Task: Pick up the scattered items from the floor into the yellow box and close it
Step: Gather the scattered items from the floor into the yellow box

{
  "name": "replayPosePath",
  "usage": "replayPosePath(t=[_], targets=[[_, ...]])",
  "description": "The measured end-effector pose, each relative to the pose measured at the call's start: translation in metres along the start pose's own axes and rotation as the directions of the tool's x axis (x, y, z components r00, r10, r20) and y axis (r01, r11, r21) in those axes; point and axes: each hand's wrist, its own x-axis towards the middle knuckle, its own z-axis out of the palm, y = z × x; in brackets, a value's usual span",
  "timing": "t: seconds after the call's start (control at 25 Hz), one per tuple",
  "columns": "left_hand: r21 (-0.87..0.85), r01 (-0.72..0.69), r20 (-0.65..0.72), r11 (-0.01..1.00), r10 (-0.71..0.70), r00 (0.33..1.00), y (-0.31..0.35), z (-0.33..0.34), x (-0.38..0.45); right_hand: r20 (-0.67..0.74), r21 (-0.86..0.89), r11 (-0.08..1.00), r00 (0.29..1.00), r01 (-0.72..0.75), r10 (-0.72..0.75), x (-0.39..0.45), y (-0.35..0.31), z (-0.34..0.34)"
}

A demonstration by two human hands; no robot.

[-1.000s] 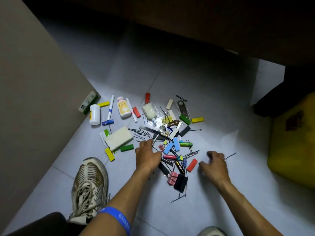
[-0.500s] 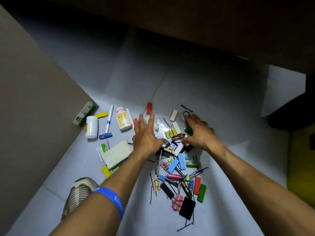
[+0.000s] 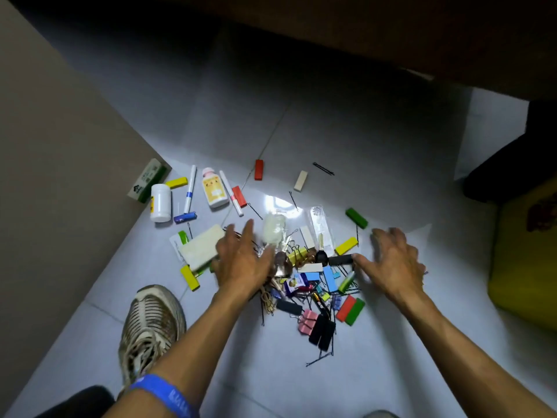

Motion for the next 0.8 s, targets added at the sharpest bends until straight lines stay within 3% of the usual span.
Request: replayPosePath(t=[0.08,0.12,0.2,0.36,0.48,0.64,0.8], targets=[[-0.007,0.168,0.037,0.986,-0.167,0.985,0.0,0.006,-0.011,0.012,0.009,0.991,0.991,-0.131,0.13,-0.007,0.009,0.004],[-0.045,0.178,0.064,0.983,-0.175,0.982,0.005,0.011,-0.015,0.005,0.047,0.989,0.991,-0.137,0.137,-0.009,0.004,0.008],[-0.114,0.135,0.061,0.984,-0.129,0.99,0.019,0.021,-0.021,0.013,0.135,0.986,0.995,-0.099,0.099,-0.015,-0.017,0.02],[-0.008,0.01,-0.066,1.0,-0.01,0.998,0.029,0.041,-0.036,0.031,0.234,0.972,0.999,-0.033,0.026,-0.033,-0.058,0.044],[-0.227,0.047,0.025,0.973,-0.043,0.999,0.031,0.056,-0.043,0.06,0.308,0.95,0.997,-0.056,0.04,-0.039,-0.071,0.052],[-0.535,0.182,0.146,0.825,-0.121,0.982,0.044,0.064,-0.043,0.121,0.52,0.849,0.992,-0.097,0.039,-0.044,-0.09,0.062],[-0.808,0.235,0.167,0.54,-0.172,0.971,0.052,0.074,-0.046,0.187,0.768,0.6,0.974,-0.224,0.125,-0.051,-0.101,0.072]])
